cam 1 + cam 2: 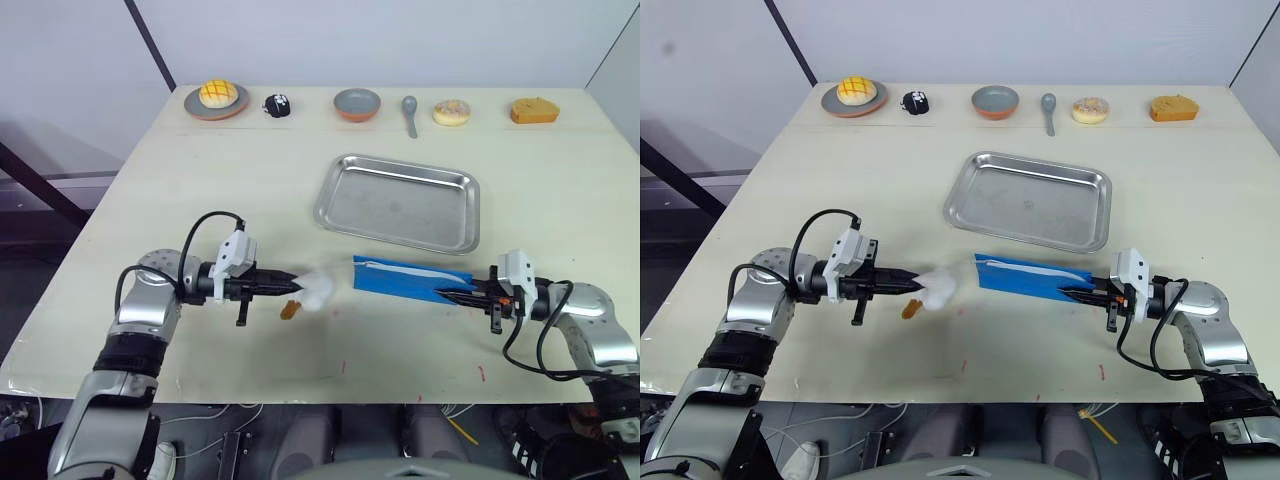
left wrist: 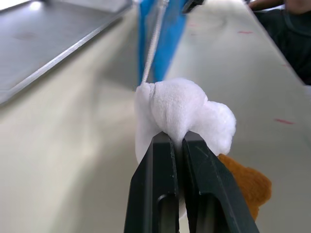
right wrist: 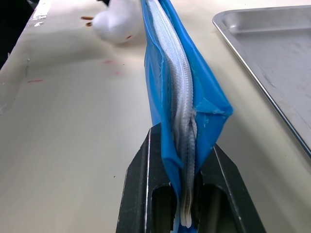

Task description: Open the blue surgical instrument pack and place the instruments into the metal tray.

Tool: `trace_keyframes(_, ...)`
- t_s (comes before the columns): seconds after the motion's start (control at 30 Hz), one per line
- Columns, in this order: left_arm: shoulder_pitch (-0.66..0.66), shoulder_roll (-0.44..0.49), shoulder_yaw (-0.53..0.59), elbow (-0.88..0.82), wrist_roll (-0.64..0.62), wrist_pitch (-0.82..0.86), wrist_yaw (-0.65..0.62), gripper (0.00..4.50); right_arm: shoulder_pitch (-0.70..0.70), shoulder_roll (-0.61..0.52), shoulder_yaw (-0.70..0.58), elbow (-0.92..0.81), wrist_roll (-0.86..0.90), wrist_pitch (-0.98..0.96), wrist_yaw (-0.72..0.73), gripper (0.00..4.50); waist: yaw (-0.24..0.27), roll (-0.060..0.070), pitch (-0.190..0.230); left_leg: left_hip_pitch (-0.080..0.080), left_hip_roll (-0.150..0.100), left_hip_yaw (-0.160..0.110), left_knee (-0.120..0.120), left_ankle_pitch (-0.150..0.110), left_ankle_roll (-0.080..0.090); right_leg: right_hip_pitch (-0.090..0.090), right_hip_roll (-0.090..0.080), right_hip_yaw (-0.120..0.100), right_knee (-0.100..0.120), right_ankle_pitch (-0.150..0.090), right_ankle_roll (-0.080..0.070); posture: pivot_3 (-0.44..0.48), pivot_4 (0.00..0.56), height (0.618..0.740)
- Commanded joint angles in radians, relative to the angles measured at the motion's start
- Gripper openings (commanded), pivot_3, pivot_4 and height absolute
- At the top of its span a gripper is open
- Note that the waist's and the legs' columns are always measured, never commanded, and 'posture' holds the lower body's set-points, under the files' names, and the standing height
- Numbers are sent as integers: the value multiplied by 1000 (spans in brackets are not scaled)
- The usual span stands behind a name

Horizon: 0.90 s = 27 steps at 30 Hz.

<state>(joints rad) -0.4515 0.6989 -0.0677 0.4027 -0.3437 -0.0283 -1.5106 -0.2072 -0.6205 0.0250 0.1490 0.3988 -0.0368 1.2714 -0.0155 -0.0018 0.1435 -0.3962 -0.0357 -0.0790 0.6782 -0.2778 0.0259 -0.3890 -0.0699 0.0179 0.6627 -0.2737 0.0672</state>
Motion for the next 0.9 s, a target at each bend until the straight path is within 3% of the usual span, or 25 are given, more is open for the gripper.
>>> trace_keyframes(0.03,-1,5,12,1,13,-18,4,51,-4,-6,-29,2,5,-9,-4,0,0,0,0,0,0,0,0,0,0,0,0,0,0,0,0,0,150,740)
trace_keyframes(0.47,38,-81,-57,50,89,-58,53,51,-1,8,-73,-101,105,42,-13,0,5,1,0,0,0,0,0,0,0,0,0,0,0,0,0,0,150,740)
trace_keyframes(0.9,44,-111,-80,79,108,-70,40,51,-8,71,-178,-280,372,304,-123,0,12,2,-1,0,-1,-1,0,0,0,1,-1,0,0,0,0,0,150,740)
